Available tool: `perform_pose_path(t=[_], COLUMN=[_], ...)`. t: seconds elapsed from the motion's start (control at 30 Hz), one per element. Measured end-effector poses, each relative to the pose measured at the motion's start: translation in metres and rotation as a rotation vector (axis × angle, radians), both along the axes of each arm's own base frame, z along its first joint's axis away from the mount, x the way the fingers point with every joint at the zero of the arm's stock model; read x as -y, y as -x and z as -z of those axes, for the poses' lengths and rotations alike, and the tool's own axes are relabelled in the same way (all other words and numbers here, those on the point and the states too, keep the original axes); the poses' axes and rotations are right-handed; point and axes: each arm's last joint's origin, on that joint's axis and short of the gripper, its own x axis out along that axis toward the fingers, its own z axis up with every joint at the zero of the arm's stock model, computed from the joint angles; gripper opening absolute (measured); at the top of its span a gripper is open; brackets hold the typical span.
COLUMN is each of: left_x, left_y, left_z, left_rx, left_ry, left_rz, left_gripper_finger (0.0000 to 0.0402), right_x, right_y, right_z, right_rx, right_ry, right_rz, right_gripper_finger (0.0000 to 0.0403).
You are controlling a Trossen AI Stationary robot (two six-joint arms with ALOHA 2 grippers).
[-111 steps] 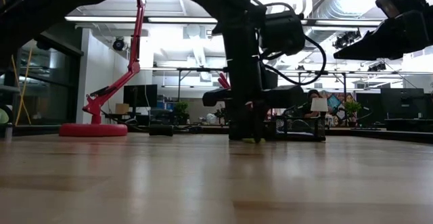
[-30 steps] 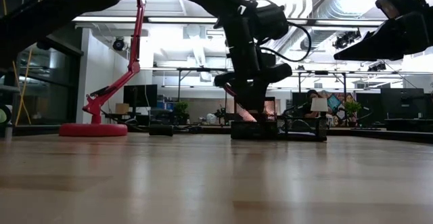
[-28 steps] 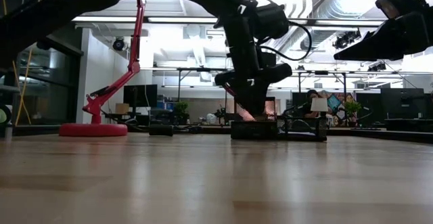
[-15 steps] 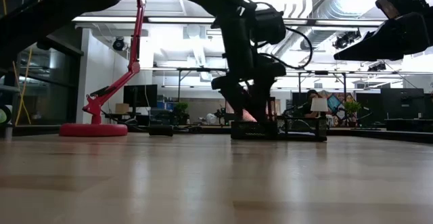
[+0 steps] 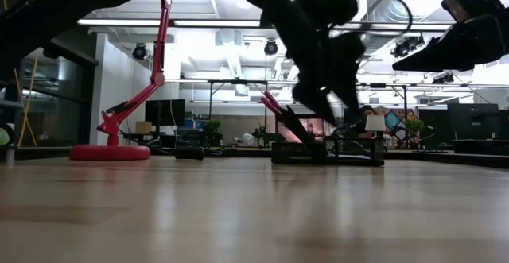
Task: Pick and place office supplies into organizer
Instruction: Return to Home Position
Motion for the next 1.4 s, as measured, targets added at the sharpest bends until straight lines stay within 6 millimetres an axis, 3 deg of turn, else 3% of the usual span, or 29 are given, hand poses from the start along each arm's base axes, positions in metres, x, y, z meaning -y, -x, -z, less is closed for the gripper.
perform_pose_path(t=[0.13,0.33,0.43,0.57,0.73,0.93,1.07,1.2,1.33,1.4], left_x=[0.007,0.044,0.065,0.059,0.050,0.066,0.082,0.103,0.108,0.110], left_y=[-0.009,-0.028,-0.028,-0.013,0.018,0.072,0.114,0.164,0.206,0.222], left_z=[-0.008,-0.006,-0.006,-0.010,0.015,0.018,0.006,0.024,0.031,0.040], left_rx=[0.130,0.280,0.286,0.280,0.340,0.629,0.787,0.890,1.015,0.994], left_ry=[0.162,0.072,-0.019,-0.083,0.000,0.042,-0.020,-0.054,-0.076,-0.087], left_rz=[0.065,0.077,0.043,-0.099,-0.103,-0.077,0.001,0.074,0.035,0.047], left_gripper_finger=[0.0386,0.0381,0.0381,0.0381,0.0381,0.0381,0.0381,0.0381,0.0381,0.0381], right_x=[0.000,0.000,0.000,0.000,0.000,0.000,0.000,0.000,0.000,0.000], right_y=[0.000,0.000,0.000,0.000,0.000,0.000,0.000,0.000,0.001,0.001], right_z=[0.000,0.000,0.000,0.000,0.000,0.001,0.001,0.002,0.002,0.002], right_rx=[0.000,0.000,0.000,0.000,-0.002,-0.015,-0.016,-0.017,-0.022,-0.022], right_ry=[0.000,0.000,0.000,0.000,0.001,0.006,0.006,0.007,0.008,0.008], right_rz=[0.000,0.000,0.000,0.000,0.000,0.000,0.000,0.000,0.000,0.000], right_gripper_finger=[0.0259,0.0259,0.0259,0.0259,0.0259,0.0259,0.0259,0.0259,0.0259,0.0259])
